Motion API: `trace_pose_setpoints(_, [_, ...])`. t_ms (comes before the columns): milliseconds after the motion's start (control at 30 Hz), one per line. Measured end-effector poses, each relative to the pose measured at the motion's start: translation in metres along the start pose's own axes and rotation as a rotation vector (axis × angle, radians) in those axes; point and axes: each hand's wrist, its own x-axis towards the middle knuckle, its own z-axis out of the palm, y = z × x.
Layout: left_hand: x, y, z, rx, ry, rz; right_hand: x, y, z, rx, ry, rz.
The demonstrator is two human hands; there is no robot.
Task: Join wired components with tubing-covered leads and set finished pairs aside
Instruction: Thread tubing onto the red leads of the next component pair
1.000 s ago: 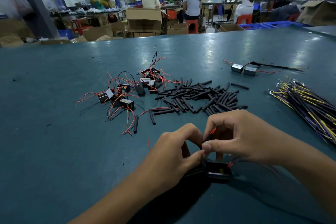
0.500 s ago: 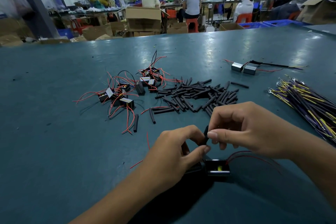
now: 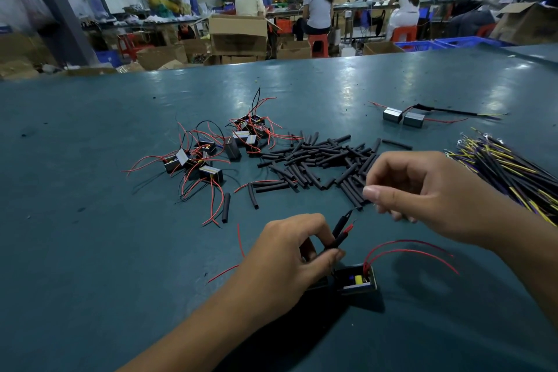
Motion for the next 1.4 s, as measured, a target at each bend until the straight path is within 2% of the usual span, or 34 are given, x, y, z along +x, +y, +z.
trace_pose_setpoints(233, [0.000,0.000,0.000,-0.013,-0.007,0.006,0.000,0.008,0.009,-0.158,-0.064,-0.015])
trace_pose_setpoints(400, [0.000,0.001,0.000,0.015,-0.017,0.030,0.001,0.014,0.008,-0.227,-0.021,-0.033])
trace_pose_setpoints(733, [0.002,-0.001,0.006,0.154,-0.011,0.086,0.002,0.017,0.010,-0.136,-0.016,-0.020])
trace_pose_setpoints(800, [0.002,-0.002,0.006,0.124,-0.026,0.065,0.003,0.018,0.009,-0.128,-0.030,0.006])
trace_pose_setpoints(900, [0.002,-0.003,0.007,0.066,-0.060,0.023,0.007,0.027,-0.004,-0.197,0.101,0.080])
trace_pose_setpoints(1000, [0.001,-0.004,0.007,0.041,-0.056,0.022,0.011,0.055,-0.029,-0.641,0.305,0.307])
trace_pose_setpoints(1067, [0.001,-0.005,0.006,0.050,-0.053,0.016,0.011,0.074,-0.041,-0.906,0.303,0.553])
trace_pose_setpoints(1133, [0.002,-0.007,0.007,0.051,-0.047,0.006,0.010,0.089,-0.047,-1.066,0.281,0.708])
trace_pose_setpoints(1300, [0.004,-0.009,0.004,0.074,-0.025,0.000,0.007,0.107,-0.053,-1.111,0.316,0.876])
trace_pose_setpoints(1400, [0.003,-0.010,0.003,0.092,-0.009,-0.010,0.006,0.112,-0.059,-1.096,0.368,0.893])
